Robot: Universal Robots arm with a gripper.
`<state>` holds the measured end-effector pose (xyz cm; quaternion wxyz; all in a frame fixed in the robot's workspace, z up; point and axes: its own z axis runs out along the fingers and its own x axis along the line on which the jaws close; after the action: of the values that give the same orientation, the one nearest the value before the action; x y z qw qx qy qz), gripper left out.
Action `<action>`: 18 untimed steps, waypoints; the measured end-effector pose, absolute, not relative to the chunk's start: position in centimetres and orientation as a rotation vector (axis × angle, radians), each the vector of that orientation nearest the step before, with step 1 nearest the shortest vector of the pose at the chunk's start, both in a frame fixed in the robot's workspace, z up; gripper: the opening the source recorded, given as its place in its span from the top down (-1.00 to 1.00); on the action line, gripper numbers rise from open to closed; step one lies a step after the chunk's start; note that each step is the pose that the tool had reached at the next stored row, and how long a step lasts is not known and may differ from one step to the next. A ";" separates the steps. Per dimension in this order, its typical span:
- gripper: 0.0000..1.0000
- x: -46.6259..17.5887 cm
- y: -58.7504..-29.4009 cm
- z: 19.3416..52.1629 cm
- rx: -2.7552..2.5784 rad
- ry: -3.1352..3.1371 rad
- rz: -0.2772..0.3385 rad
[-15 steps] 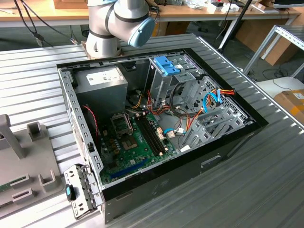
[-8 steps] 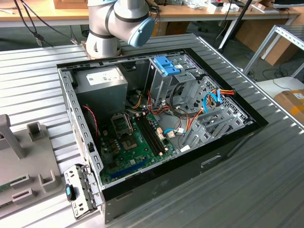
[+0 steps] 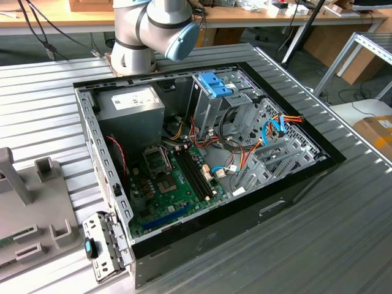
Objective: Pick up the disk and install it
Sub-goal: 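Pick up the disk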
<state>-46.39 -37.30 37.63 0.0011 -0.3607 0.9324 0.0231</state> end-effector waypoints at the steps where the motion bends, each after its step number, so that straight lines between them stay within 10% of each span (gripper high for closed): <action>1: 0.79 -46.4 -37.3 37.6 -1.133 2.927 0.072; 18: 0.79 -46.4 -37.3 37.6 -1.165 2.915 0.073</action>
<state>-46.39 -37.30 37.63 0.0009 -0.3711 0.9283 0.0231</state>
